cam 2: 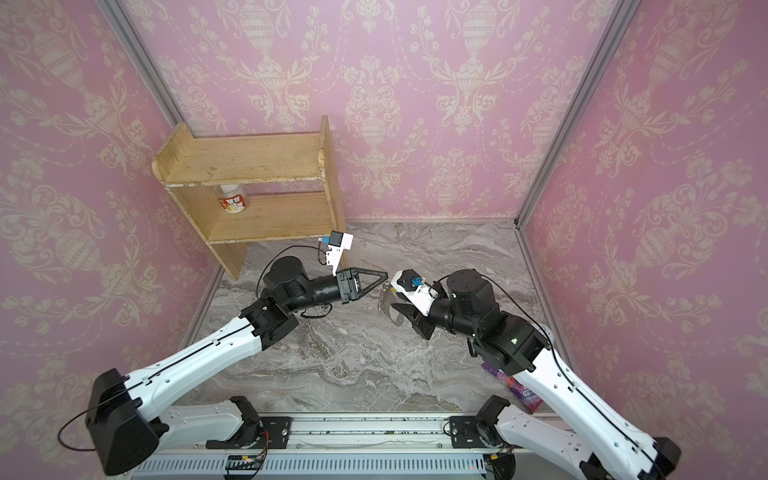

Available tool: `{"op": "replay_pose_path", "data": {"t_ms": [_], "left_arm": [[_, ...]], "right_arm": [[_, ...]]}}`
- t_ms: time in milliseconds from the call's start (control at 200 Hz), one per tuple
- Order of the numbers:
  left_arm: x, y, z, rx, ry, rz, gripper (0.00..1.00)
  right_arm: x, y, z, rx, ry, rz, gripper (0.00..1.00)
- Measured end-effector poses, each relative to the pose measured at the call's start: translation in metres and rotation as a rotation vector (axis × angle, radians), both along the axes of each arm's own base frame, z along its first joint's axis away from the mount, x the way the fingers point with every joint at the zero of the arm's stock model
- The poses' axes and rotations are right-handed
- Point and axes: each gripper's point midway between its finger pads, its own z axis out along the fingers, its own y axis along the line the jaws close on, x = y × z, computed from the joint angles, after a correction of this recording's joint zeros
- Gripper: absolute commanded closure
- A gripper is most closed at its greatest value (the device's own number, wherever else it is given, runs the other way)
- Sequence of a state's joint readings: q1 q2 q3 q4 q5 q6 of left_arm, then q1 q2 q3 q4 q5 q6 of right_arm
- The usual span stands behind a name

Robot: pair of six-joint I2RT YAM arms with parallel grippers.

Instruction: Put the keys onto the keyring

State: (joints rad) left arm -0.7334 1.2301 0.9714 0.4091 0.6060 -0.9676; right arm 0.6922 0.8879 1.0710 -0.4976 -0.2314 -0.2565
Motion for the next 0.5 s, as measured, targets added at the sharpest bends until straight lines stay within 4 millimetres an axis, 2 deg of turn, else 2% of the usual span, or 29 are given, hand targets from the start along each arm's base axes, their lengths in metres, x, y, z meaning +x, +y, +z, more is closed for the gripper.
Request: {"op": "replay_pose_path", "data": {"t_ms": [180,365,500], "left_arm": [[-0.003,0.000,0.006,-0.023,-0.023,-0.018,1.00],[-0.004,0.000,-0.005,-0.008,-0.007,-0.020,1.00],[-0.004,0.000,-0.004,-0.012,-0.011,-0.020,1.00]], "right_arm": [[0.005,-0.002,0.009,0.042,-0.008,-0.002,0.71],[0.000,0.004,0.016,0.088,-0.003,0.052,0.76],[-0.006,0.010,0.019,0.112,0.014,0.095,0.81]]}}
